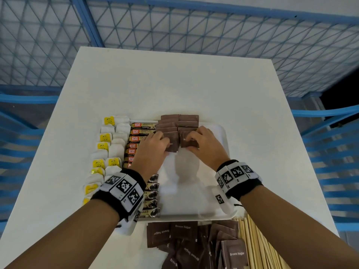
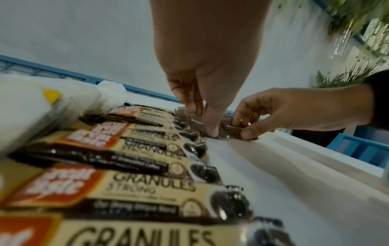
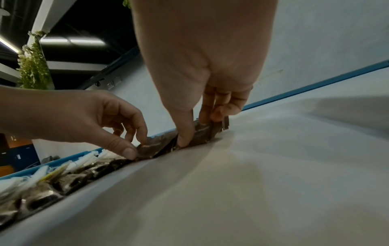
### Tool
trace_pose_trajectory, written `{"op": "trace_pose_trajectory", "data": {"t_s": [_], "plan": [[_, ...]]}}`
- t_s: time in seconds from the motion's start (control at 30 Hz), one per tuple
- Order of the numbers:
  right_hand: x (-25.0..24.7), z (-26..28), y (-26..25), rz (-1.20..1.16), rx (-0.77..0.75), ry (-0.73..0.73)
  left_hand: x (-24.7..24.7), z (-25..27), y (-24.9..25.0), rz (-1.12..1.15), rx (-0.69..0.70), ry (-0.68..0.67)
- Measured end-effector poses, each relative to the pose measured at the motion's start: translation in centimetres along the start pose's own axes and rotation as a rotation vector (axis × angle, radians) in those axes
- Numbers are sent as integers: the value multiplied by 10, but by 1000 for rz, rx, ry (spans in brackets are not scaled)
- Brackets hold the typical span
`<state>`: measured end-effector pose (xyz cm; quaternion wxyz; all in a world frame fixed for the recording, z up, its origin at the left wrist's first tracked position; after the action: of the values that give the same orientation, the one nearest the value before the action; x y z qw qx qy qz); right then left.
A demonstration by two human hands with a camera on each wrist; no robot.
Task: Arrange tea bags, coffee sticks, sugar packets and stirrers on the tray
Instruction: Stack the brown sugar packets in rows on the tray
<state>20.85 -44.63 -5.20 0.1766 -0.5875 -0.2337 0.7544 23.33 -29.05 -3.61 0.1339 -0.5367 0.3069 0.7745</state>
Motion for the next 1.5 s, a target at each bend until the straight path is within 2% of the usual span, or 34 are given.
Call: {"op": "trace_pose_trajectory", "data": {"t_s": [0.13, 0.23, 0.33, 0.43, 0.5, 0.57, 0.7, 0.83, 0.93, 1.1, 1.27, 1.33, 1.43, 1.5], "plan": [[-7, 26, -7, -34, -20, 18, -9, 24, 5, 119, 50, 28], [-10, 60, -19, -51, -44, -32, -10, 62, 10, 318, 53, -22], [-2, 103, -33, -58, -45, -176, 5, 112, 17, 447, 23, -110], [14, 145, -39, -23, -57, -385, 31, 155, 28, 487, 9, -176], [24, 169, -37, 22, -17, -536, 47, 174, 42, 508, 11, -219], [34, 190, -35, 77, 25, -615, 60, 188, 58, 519, 21, -265], [53, 214, -45, 94, 61, -533, 70, 196, 80, 431, 67, -290], [70, 213, -54, 92, 65, -475, 71, 193, 92, 363, 17, -323], [71, 211, -57, -40, 76, -436, 70, 189, 98, 306, 0, -328], [59, 218, -70, -210, -15, -383, 60, 187, 108, 217, 93, -321], [51, 222, -66, -308, 68, -253, 52, 200, 95, 238, 76, -296], [55, 226, -61, -206, 123, -253, 48, 208, 84, 296, 34, -268], [76, 236, -61, 109, 146, -402, 41, 220, 63, 423, -42, -214], [90, 240, -65, 202, 151, -422, 41, 224, 50, 457, -61, -199]]}}
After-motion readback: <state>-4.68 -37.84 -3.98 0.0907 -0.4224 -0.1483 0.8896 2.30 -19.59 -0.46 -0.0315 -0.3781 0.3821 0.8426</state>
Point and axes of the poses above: each hand's wrist, its own z-axis away from the middle knuckle, its own x-axis out of the palm, y = z × x, the point moved 5 cm from there along -z, towards the middle knuckle, and after that the axes turned 13 degrees about -y, right-handed, at the moved point
